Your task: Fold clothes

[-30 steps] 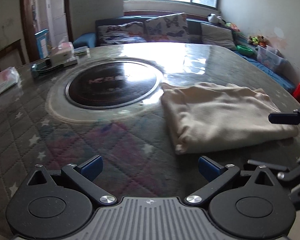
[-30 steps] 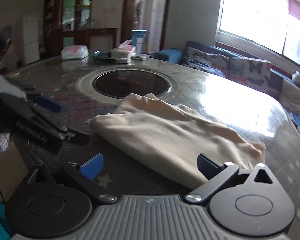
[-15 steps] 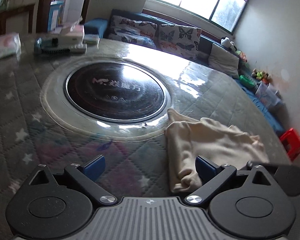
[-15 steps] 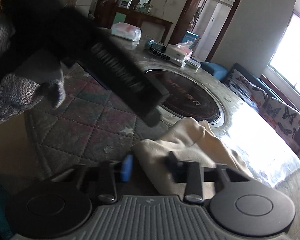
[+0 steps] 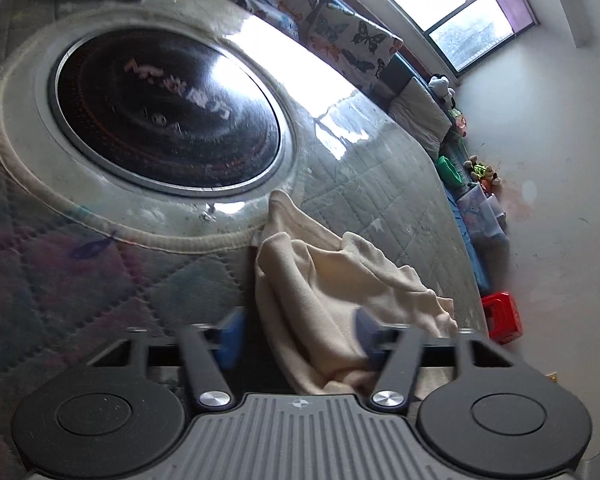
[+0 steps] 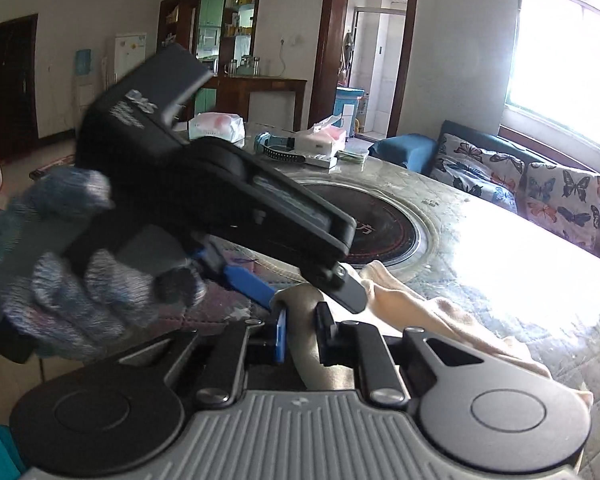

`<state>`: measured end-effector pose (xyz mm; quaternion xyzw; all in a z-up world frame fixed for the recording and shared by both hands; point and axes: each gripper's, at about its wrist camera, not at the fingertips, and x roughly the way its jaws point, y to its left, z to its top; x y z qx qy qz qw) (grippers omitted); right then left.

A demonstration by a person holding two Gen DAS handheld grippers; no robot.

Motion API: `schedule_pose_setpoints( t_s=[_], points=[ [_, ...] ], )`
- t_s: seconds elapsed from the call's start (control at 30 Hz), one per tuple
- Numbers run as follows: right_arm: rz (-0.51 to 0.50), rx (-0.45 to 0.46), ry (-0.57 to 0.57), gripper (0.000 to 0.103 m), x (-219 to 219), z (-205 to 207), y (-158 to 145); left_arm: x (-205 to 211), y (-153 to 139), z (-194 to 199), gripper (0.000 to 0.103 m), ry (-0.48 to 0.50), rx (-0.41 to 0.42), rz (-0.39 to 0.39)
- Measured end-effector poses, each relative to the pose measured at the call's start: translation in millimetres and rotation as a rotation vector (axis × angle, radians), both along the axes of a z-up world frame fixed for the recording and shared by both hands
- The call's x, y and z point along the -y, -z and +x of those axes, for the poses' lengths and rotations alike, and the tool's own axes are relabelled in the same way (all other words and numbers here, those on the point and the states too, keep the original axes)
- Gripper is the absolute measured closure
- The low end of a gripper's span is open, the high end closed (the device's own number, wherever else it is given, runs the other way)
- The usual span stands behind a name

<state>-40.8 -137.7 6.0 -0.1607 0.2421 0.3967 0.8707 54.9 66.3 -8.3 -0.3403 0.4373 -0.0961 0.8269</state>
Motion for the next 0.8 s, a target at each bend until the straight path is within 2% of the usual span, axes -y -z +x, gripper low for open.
schedule_pose_setpoints(
  t_s=[0.03, 0.1, 0.2, 0.3, 0.37, 0.53, 0.57, 0.6, 0.67, 0.8],
  points=[
    [0.004, -0.005, 0.000, 0.090, 1.8, -0.6, 0.1, -0.4, 3.6, 2.7, 0.075, 0.002, -0.014, -0.021],
    [0.009, -0.014, 0.002, 0.088, 3.9, -1.8, 1.0, -1.7, 8.7, 5.1, 0.085, -0.005, -0.024, -0.042],
    [0.034, -0.038, 0.017, 0.081, 13.9, -3.1, 0.1, -2.1, 7.3, 3.8, 0.086, 0.003, -0.003, -0.025],
    [0.073, -0.051, 0.081, 0.074, 34.2, 0.4, -3.7, -1.5, 4.5, 3.9, 0.086, 0.016, 0.009, 0.005],
    [0.073, -0.038, 0.195, 0.068, 58.2, 8.1, -4.3, 1.6, 0.5, 5.1, 0.086, 0.032, 0.025, 0.044],
    [0.066, -0.060, 0.480, 0.063, 117.1, 41.2, 4.7, 11.3, -9.4, 4.0, 0.086, 0.064, 0.076, 0.145],
    [0.056, -0.064, 0.541, 0.056, 129.6, 49.9, 8.8, 13.0, -10.8, 4.2, 0.086, 0.070, 0.083, 0.161],
    [0.053, -0.066, 0.568, 0.054, 135.5, 54.0, 10.8, 15.5, -11.8, 5.1, 0.086, 0.076, 0.089, 0.178],
    [0.069, -0.091, 0.625, 0.054, 153.5, 62.9, 18.4, 19.7, -13.8, 7.2, 0.086, 0.088, 0.096, 0.209],
    [0.182, -0.225, 0.695, 0.054, 189.0, 78.9, 40.2, 28.8, -19.3, 11.9, 0.086, 0.109, 0.108, 0.269]
  ],
)
